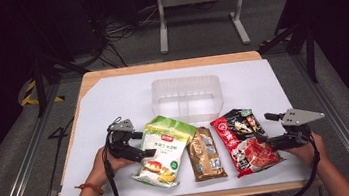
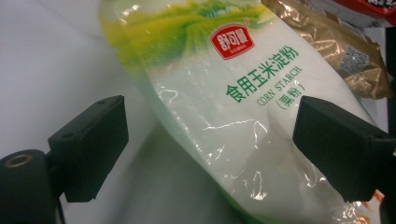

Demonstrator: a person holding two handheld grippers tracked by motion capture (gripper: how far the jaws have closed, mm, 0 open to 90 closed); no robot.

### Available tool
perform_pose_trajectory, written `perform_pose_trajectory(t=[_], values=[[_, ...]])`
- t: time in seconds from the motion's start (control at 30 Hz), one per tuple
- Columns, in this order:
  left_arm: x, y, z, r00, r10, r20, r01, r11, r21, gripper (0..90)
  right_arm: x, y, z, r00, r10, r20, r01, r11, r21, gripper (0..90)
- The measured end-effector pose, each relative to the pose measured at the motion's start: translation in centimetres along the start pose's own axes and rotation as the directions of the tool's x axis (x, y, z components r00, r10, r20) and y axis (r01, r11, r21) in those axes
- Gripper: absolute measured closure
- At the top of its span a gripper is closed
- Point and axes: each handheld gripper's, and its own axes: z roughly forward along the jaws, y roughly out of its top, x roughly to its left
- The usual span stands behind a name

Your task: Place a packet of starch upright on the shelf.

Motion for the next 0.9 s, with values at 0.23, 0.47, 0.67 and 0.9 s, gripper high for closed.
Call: perform_pose_trajectory(t=[0.23,0.47,0.67,0.9], values=[[0.6,1.4,1.8,0.9943,-0.006,0.107,0.003,0.9993,0.037,15.3,0.5,-0.4,-0.3,0.9998,0.02,0.004,-0.02,1.0,0.01,19.2],[0.7,1.7,2.4,0.989,-0.056,0.137,0.051,0.998,0.038,38.1,0.5,-0.5,-0.1,0.9997,0.025,-0.006,-0.025,1.0,0.016,19.1],[0.3,1.7,2.0,0.9897,-0.037,0.138,0.035,0.9992,0.017,70.6,0.5,-0.5,0.0,0.9996,0.027,-0.009,-0.027,1.0,0.01,19.0],[-0.5,1.6,1.7,0.9953,0.002,0.097,-0.002,1.0,0.0,81.3,0.6,-0.7,-0.3,0.9987,0.04,-0.033,-0.04,0.999,0.002,25.7]])
